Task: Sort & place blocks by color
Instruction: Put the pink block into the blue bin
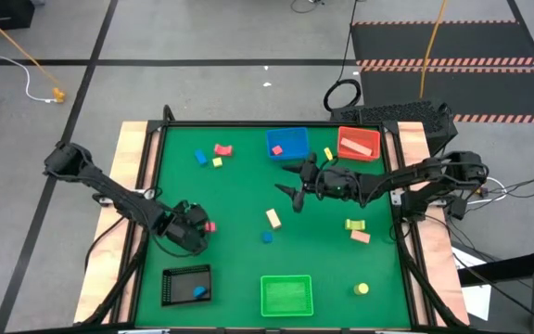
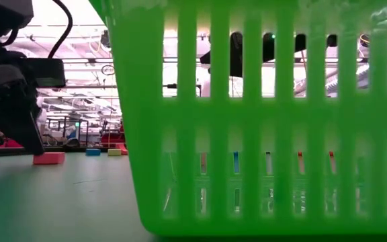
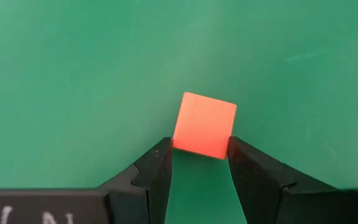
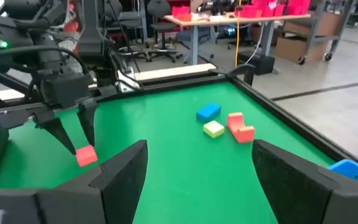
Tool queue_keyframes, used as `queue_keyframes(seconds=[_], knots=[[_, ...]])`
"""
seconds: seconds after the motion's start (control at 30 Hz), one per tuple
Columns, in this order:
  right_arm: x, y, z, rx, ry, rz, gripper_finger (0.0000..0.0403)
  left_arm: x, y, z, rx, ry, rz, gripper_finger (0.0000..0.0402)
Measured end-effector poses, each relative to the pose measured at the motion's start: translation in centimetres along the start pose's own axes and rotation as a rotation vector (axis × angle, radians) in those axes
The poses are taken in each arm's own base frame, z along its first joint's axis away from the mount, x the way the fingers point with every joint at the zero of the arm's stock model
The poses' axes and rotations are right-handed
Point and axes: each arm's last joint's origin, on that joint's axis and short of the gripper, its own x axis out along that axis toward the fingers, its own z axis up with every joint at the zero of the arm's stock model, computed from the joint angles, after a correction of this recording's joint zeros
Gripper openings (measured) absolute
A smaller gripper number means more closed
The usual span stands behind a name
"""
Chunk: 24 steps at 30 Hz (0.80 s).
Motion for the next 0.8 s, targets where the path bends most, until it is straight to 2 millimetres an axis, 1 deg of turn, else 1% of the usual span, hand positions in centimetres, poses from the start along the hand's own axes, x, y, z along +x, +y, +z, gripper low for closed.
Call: queue_keyframes(seconds=[0.2, 0.47, 0.63, 0.8], knots=[[0.0, 0.0, -0.01, 0.001, 0.001, 0.0, 0.0282, 0.25, 0.21, -0.07, 0.118, -0.05, 0.02, 0.0155], [0.0, 0.0, -0.04, 0.0, 0.004, 0.0, 0.0282, 0.27, -0.17, 0.22, 0.25, -0.086, -0.009, 0.0155], [0.0, -0.01, -0.1, -0.002, 0.01, -0.001, 0.0282, 0.29, -0.25, 0.45, 0.257, -0.101, -0.018, 0.0156], [0.0, -0.01, -0.14, -0.002, 0.014, -0.001, 0.0281, 0.41, -0.04, 0.78, 0.263, -0.113, -0.003, 0.0182]])
